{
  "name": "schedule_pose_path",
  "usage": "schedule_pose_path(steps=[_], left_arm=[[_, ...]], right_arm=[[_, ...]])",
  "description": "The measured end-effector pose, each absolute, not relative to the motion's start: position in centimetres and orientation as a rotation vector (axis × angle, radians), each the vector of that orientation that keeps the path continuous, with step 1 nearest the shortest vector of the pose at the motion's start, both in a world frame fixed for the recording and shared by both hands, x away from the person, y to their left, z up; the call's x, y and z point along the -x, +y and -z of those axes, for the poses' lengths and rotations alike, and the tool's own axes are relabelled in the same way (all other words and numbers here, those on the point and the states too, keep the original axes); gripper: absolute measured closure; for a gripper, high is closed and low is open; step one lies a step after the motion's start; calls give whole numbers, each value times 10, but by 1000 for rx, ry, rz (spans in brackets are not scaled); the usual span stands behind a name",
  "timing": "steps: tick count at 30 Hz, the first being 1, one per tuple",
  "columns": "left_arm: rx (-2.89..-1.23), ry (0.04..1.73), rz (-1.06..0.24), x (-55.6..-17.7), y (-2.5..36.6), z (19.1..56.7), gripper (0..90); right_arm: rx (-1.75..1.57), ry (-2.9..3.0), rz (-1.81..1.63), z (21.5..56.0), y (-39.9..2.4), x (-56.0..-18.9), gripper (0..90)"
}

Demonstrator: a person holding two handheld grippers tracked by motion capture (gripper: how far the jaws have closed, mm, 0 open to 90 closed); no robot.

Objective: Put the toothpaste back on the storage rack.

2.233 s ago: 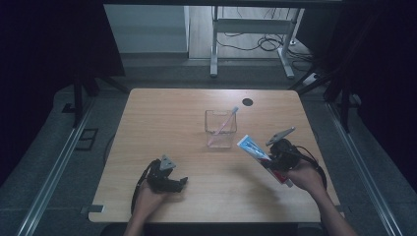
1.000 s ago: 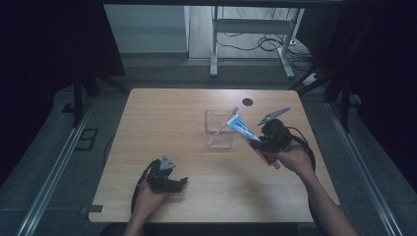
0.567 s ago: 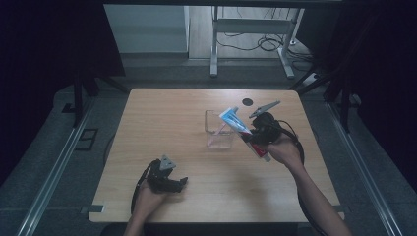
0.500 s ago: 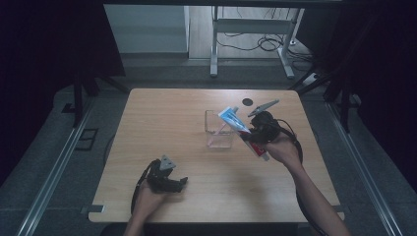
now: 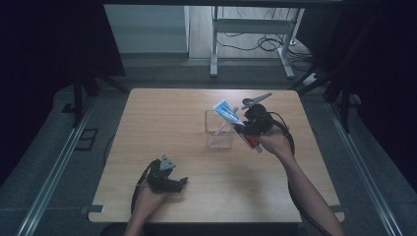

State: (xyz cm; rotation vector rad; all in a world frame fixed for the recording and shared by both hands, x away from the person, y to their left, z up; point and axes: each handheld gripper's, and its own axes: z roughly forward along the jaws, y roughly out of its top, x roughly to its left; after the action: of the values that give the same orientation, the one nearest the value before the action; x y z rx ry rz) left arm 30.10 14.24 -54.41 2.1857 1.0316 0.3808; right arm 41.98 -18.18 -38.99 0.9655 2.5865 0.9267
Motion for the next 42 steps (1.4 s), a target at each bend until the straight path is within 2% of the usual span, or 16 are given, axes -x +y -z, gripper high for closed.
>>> schedule_pose_path(steps=[42], left_arm=[[-2186, 1030, -380, -301, 143, 544, 129]], right_arm=[[-922, 2525, -1044, 373, -131, -466, 725]])
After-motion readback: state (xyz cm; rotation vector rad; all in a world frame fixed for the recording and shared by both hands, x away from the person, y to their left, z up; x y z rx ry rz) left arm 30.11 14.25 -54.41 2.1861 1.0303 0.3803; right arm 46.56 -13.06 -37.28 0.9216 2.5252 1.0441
